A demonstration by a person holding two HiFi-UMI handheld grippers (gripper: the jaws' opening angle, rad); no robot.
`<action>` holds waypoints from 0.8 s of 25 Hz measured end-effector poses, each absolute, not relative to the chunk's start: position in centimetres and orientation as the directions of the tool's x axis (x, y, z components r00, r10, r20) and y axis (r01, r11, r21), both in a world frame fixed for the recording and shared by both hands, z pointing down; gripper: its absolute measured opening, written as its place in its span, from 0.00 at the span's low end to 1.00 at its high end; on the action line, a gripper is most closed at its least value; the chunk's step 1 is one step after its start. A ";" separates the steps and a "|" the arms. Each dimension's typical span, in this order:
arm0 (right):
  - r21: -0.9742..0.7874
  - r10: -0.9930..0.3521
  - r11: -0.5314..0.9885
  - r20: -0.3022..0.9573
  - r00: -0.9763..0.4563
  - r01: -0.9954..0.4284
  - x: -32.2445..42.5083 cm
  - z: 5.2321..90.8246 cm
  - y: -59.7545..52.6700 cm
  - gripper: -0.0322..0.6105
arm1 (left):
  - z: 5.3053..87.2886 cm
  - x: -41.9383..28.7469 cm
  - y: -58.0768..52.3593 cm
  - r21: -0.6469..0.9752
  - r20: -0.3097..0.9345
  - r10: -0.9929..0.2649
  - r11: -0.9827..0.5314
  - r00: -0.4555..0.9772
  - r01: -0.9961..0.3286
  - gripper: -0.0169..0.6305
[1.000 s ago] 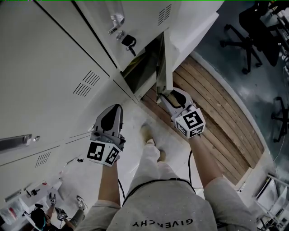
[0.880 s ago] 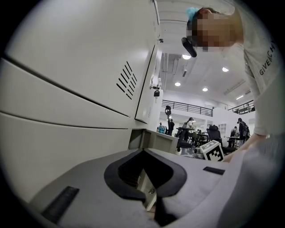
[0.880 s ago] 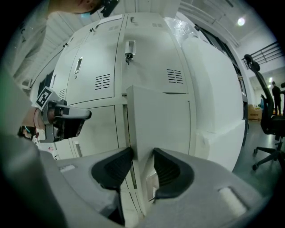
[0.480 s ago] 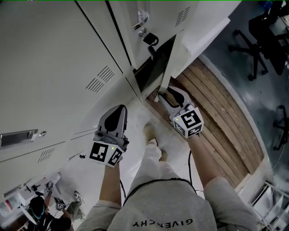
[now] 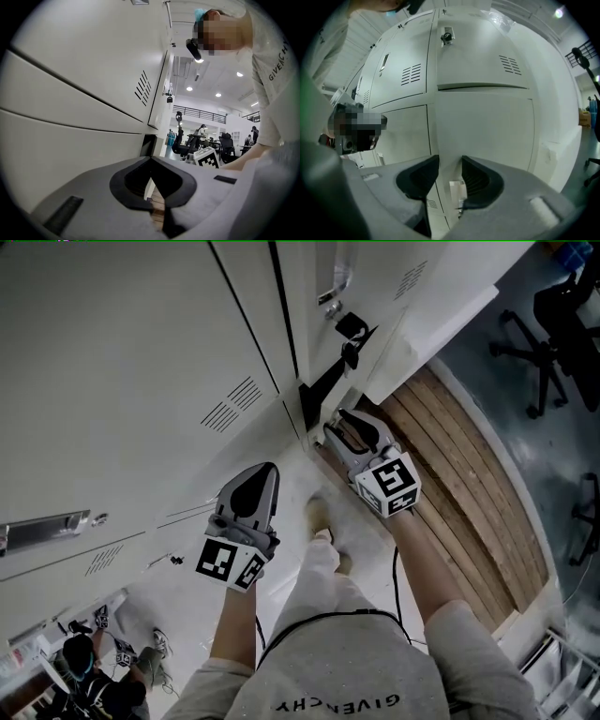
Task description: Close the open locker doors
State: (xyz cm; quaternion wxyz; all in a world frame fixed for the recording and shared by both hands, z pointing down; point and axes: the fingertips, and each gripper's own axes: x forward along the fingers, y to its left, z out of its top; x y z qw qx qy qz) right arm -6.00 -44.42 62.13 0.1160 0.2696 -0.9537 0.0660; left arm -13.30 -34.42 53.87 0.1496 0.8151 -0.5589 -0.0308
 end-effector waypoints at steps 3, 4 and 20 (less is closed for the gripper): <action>-0.064 -0.486 0.855 0.254 -0.836 -0.515 -7.0 62.2 -44.8 0.28 | 54.2 -13.4 -34.4 0.280 0.124 -0.919 -0.330 0.374 -0.902 0.02; -0.065 -0.482 0.857 0.254 -0.839 -0.512 -7.3 62.2 -44.9 0.28 | 54.4 -13.5 -34.4 0.281 0.127 -0.919 -0.327 0.373 -0.902 0.02; -0.069 -0.455 0.873 0.245 -0.856 -0.483 -9.9 62.6 -46.9 0.27 | 55.4 -14.3 -35.1 0.295 0.144 -0.920 -0.313 0.366 -0.903 0.02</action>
